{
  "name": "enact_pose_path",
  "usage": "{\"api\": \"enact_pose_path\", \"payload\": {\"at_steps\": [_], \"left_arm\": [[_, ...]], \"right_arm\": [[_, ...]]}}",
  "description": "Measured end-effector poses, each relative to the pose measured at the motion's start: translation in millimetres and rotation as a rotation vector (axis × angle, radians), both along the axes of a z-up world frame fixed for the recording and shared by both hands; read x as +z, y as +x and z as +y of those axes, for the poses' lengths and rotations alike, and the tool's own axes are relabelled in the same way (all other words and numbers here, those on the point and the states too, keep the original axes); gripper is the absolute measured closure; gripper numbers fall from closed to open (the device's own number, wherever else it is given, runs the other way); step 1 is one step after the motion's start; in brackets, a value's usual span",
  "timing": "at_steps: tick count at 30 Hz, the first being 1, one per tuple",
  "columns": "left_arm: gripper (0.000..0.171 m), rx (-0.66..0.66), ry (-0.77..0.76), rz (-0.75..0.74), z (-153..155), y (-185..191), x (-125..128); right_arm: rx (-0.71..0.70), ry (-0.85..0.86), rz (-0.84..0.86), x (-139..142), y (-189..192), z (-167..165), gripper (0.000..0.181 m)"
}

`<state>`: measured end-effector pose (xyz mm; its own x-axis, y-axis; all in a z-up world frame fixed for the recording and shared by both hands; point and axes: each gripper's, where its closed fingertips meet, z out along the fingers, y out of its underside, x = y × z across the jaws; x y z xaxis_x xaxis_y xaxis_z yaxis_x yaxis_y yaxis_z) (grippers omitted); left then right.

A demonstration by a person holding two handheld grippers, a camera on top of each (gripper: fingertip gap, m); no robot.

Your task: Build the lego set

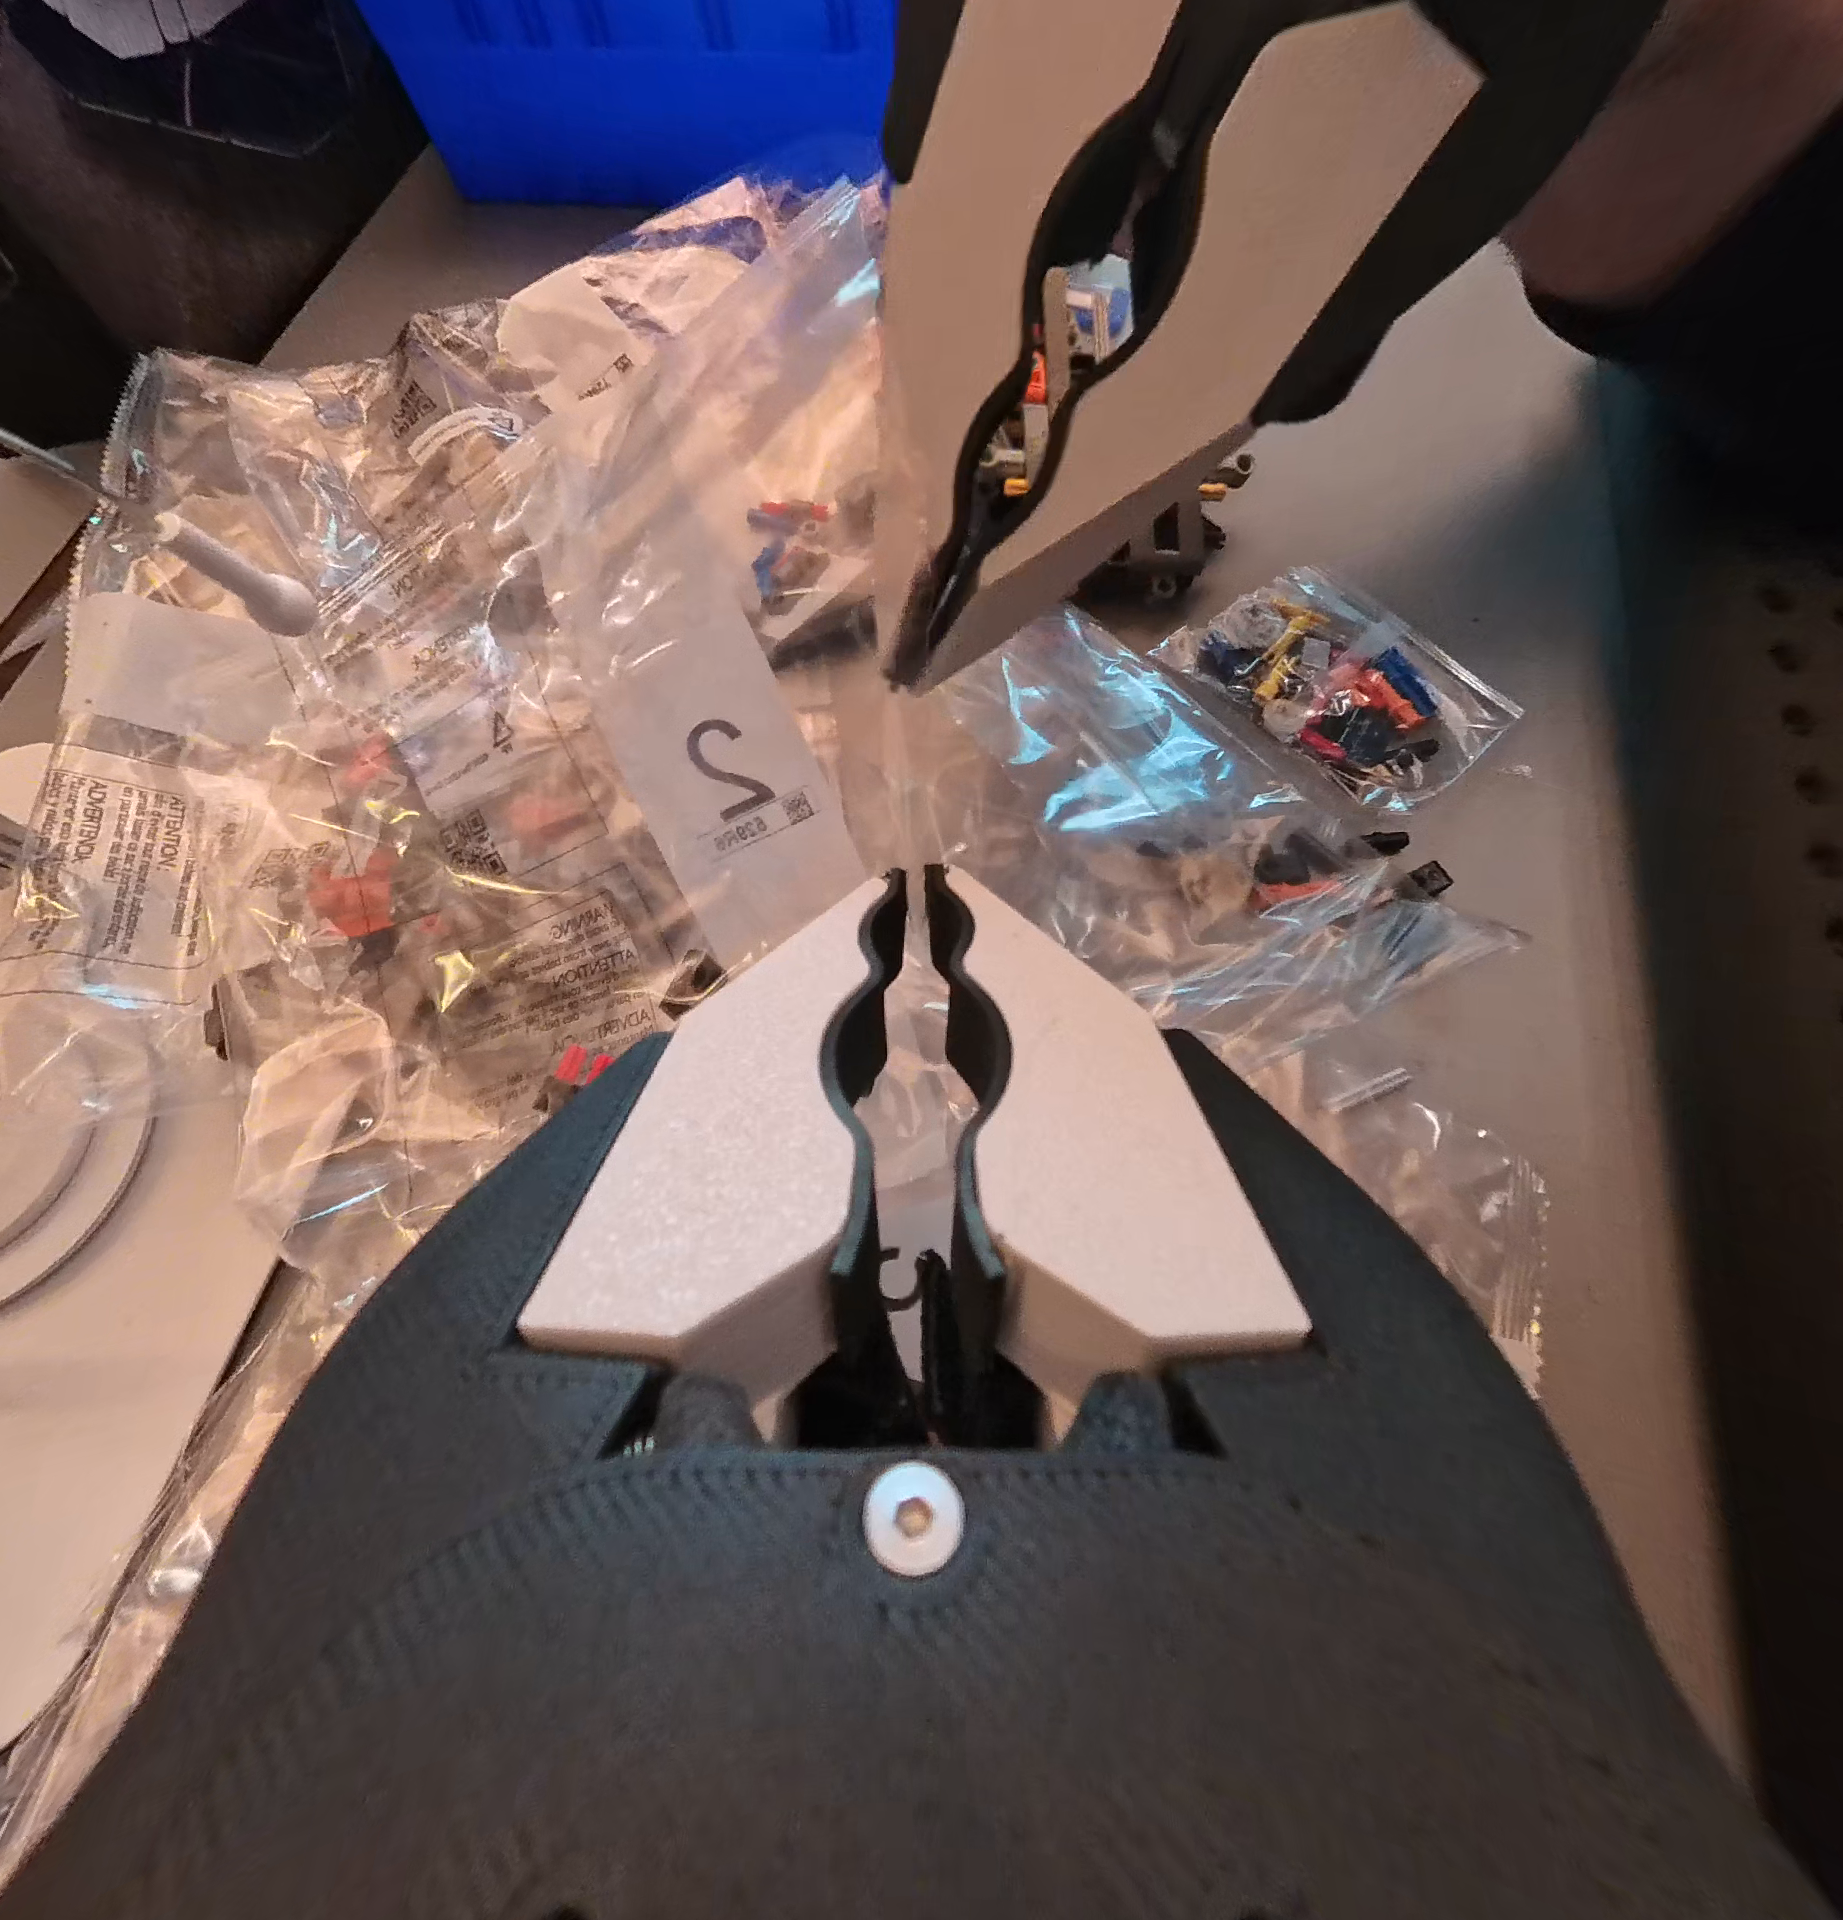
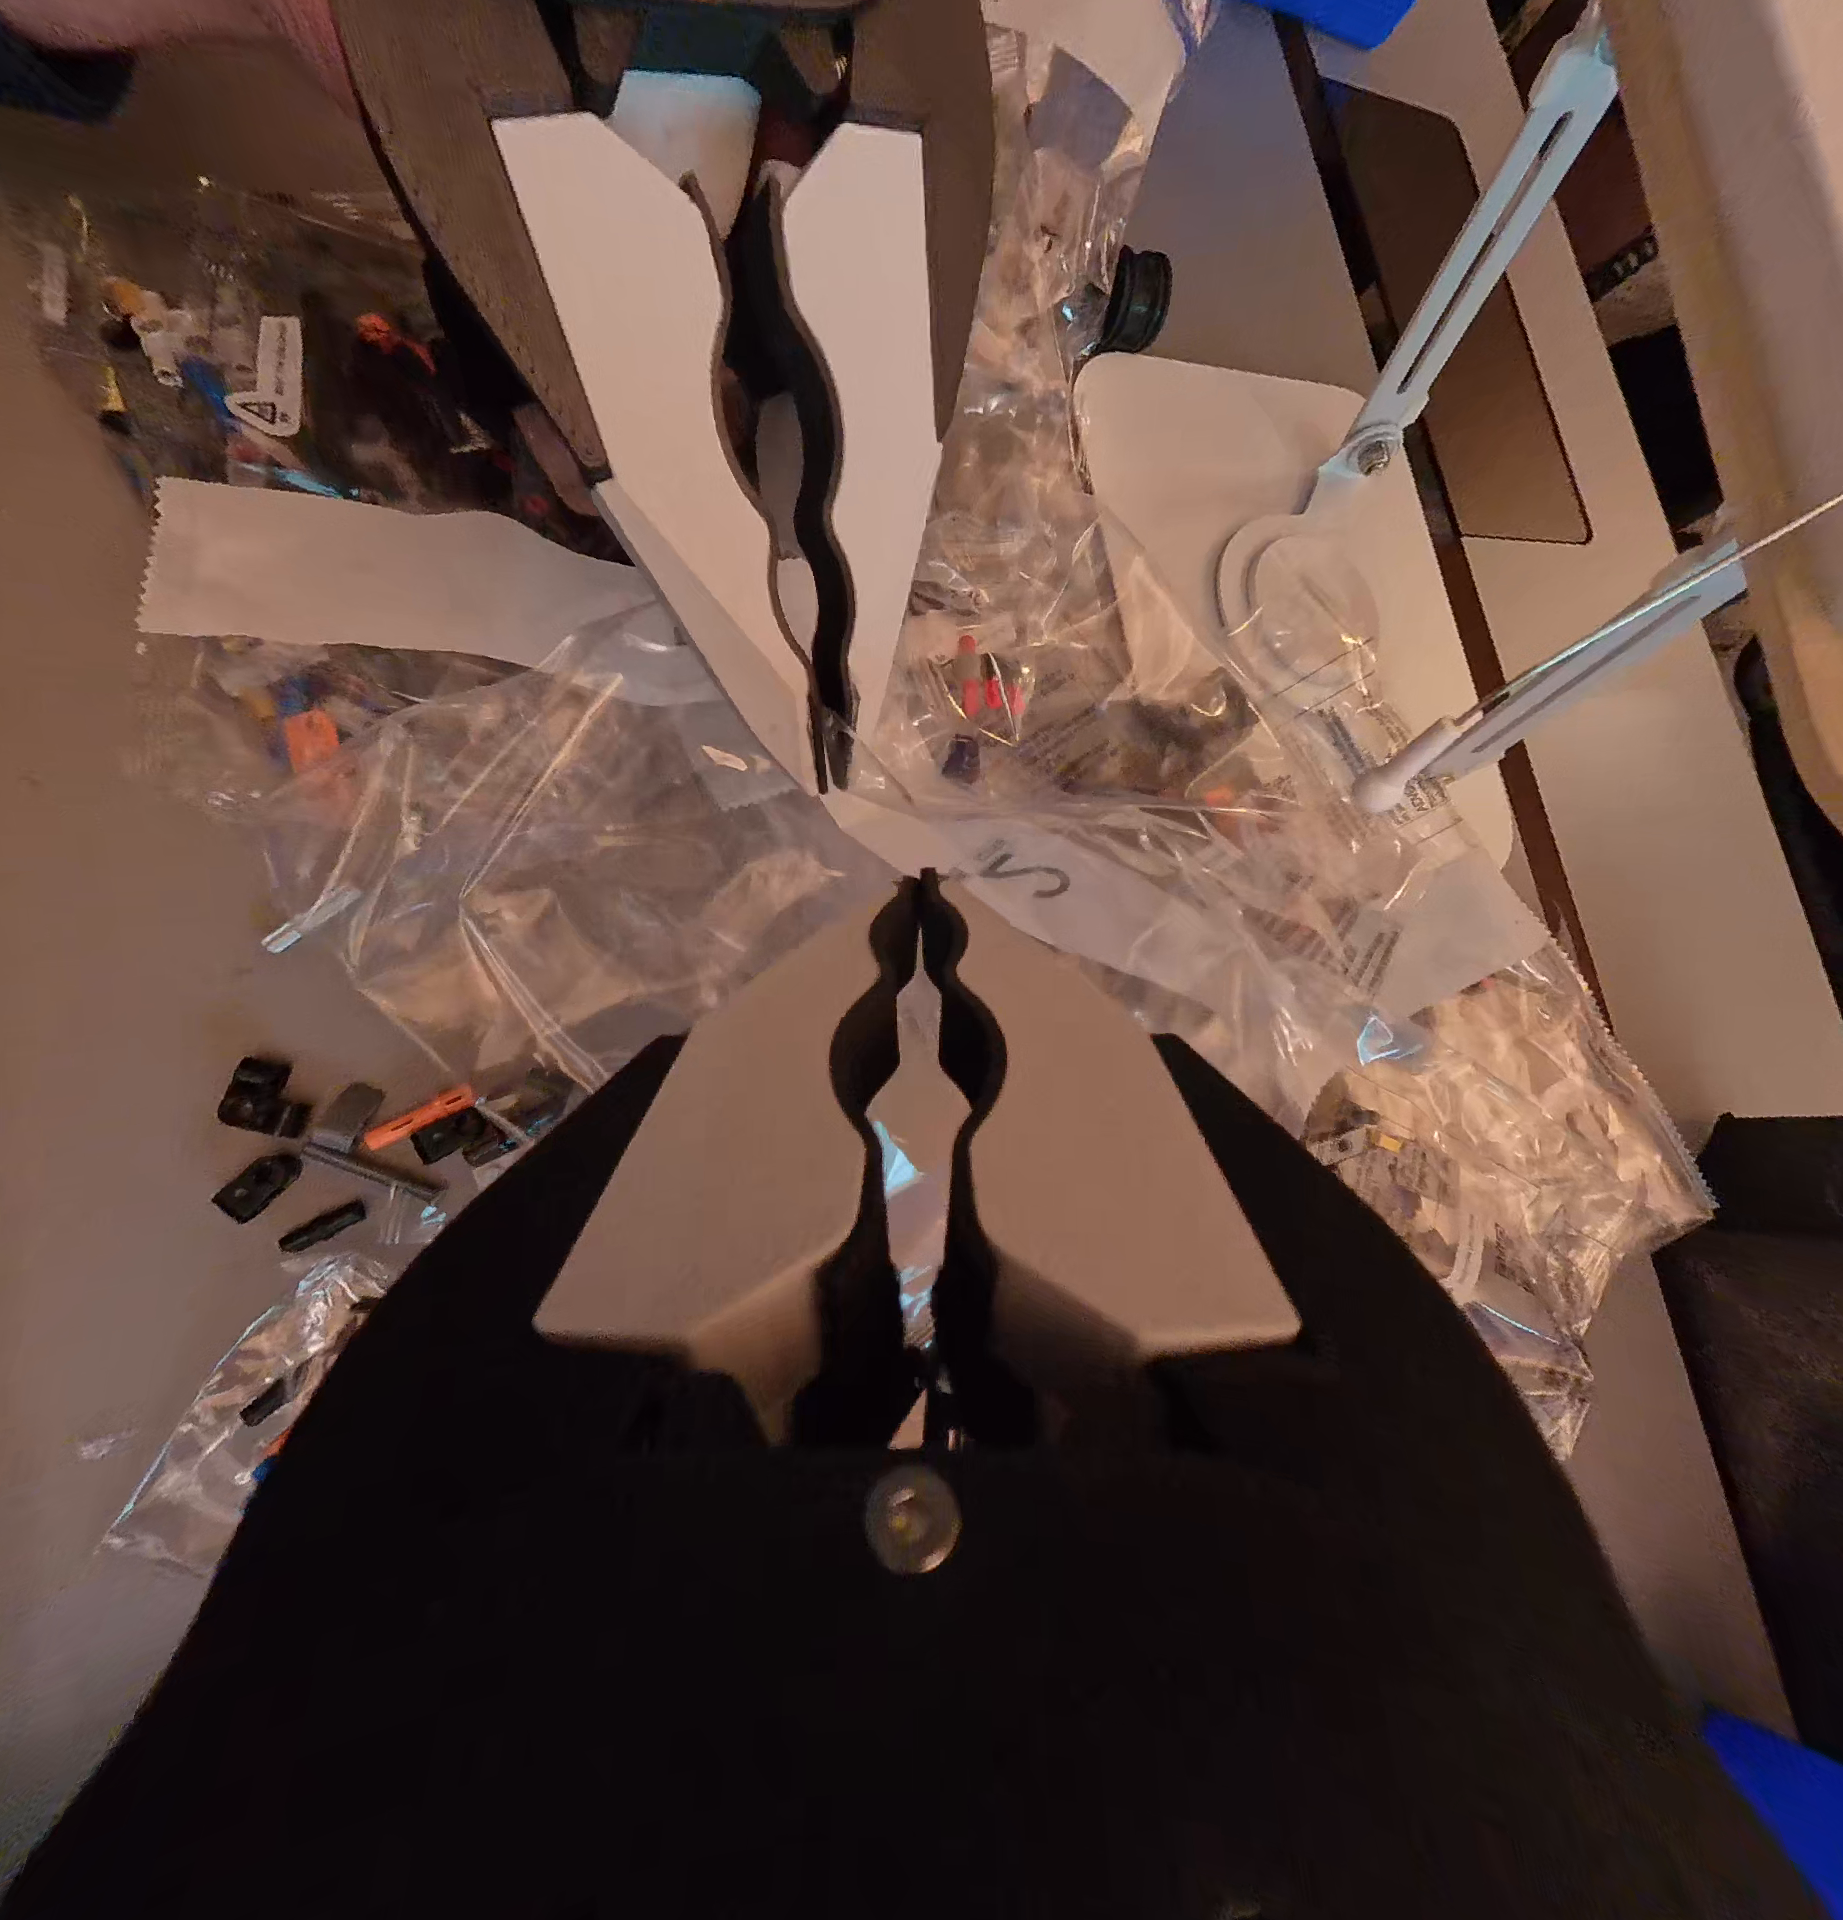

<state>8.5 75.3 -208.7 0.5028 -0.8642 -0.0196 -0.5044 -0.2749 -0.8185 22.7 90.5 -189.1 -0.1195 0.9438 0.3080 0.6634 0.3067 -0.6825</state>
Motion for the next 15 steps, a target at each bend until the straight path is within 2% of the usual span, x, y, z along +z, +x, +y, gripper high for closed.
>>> {"api": "enact_pose_path", "payload": {"at_steps": [3, 7, 12, 15], "left_arm": [[0.171, 0.009, -0.015, -0.021, 3, -3, -2], [0.171, 0.010, -0.005, -0.021, 3, -4, 1], [0.171, -0.001, 0.000, -0.020, 0, -2, 2], [0.171, -0.005, -0.007, -0.017, 0, 0, 0]], "right_arm": [[0.017, -0.005, 0.028, 5, -4, -5, 0.181], [-0.028, -0.028, 0.002, -4, 1, 7, 0.162], [-0.021, -0.011, 0.038, 3, -4, 5, 0.150], [-0.006, 0.006, 0.005, -5, -6, 2, 0.149]]}}
